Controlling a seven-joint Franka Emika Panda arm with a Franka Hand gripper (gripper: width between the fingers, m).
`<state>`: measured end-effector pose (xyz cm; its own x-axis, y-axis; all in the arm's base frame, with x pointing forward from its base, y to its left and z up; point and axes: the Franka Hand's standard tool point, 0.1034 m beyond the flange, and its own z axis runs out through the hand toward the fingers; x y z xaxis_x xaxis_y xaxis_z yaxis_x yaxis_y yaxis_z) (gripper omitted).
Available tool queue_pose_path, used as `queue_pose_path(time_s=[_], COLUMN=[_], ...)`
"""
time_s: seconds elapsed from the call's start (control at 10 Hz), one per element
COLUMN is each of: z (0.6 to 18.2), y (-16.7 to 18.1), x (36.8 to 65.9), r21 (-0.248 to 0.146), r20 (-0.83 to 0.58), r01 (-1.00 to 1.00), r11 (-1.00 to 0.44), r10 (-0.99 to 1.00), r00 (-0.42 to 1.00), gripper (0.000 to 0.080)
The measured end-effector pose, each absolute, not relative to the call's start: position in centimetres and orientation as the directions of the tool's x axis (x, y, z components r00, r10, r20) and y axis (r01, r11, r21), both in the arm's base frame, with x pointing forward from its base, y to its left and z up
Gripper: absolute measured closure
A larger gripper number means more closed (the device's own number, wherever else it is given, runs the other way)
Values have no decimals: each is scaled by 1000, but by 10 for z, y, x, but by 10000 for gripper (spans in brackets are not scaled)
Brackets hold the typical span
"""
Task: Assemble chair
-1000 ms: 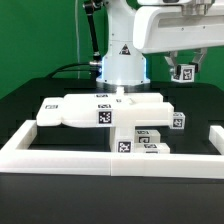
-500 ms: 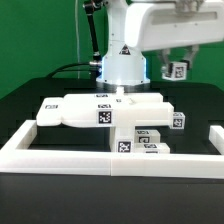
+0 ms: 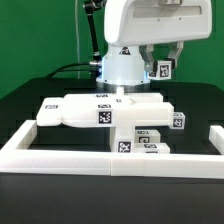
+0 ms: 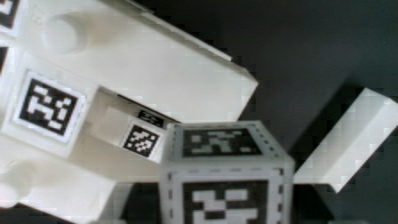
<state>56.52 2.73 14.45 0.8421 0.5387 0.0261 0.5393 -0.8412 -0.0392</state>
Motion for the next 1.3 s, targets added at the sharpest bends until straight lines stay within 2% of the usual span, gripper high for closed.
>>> queue_pose_path(time_s=[0.2, 0.6, 1.0, 1.3], z=[144, 143, 143, 141], y=[25, 0, -1, -25], x=[566, 608, 609, 620], r21=[-39, -15, -13, -15], r20=[25, 44, 45, 31], r01=[543, 615, 623, 676], r11=[-839, -789, -782, -737], r10=[542, 614, 622, 675], r00=[840, 788, 782, 737], gripper=[511, 511, 511, 511])
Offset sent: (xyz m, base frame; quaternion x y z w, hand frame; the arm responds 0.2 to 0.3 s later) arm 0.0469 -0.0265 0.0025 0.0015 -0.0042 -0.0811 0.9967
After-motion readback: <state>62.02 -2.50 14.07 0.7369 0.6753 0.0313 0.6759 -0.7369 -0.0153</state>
